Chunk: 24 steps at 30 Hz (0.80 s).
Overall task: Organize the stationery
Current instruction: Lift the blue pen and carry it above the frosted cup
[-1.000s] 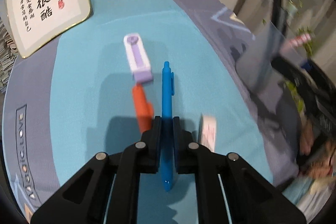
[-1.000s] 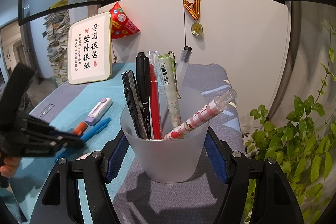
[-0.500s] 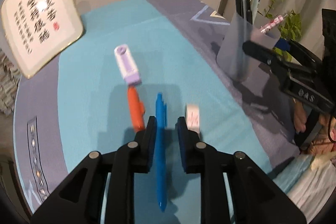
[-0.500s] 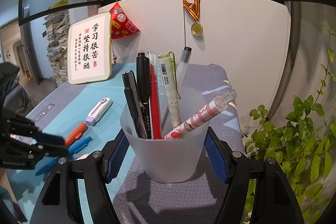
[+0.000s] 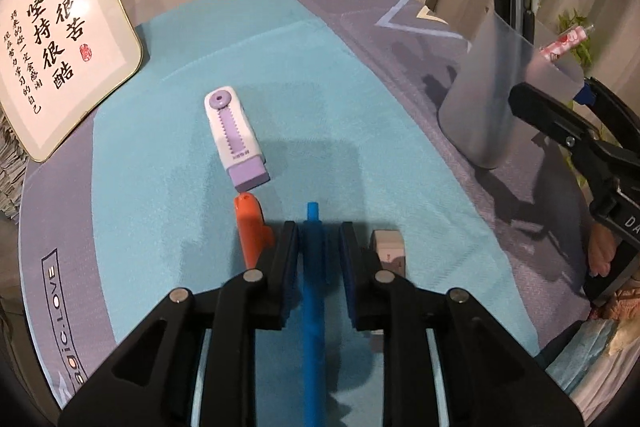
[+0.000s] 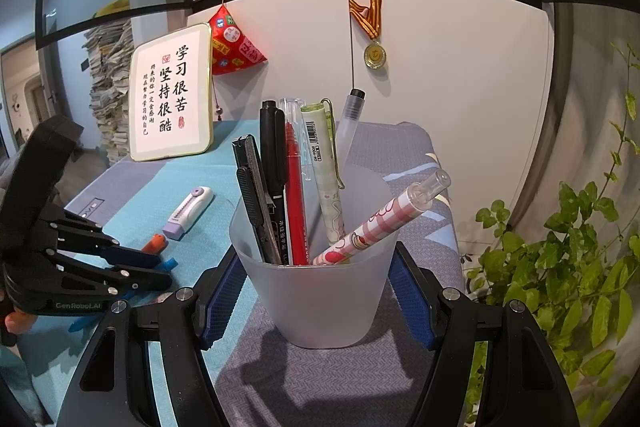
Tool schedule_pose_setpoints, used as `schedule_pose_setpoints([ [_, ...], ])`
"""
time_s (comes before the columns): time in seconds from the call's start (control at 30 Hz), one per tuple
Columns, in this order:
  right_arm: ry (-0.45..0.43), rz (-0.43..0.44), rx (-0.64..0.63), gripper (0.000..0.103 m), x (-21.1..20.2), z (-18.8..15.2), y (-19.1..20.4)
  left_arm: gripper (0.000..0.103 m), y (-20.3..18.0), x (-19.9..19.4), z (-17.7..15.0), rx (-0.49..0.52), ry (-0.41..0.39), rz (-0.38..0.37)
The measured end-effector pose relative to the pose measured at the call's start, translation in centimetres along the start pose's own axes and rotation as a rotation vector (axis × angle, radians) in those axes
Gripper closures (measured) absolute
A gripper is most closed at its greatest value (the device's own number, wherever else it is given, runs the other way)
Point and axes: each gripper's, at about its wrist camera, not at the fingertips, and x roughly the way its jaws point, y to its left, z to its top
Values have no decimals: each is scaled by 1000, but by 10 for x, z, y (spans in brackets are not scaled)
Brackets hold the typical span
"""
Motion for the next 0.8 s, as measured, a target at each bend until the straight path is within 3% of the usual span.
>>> schedule_pose_setpoints([
  [0.1,0,0,0,32,0,0,0,84,-2,0,0,6,-2,4],
  [0.17,0,0,0,32,0,0,0,92,-4,1,1,5,-4,-5],
  [0.3,0,0,0,32,0,0,0,92,-2,-8,0,-13,-28,-16],
  [0.8,0,0,0,32,0,0,0,92,3,-105,6,-77,-296,-37],
])
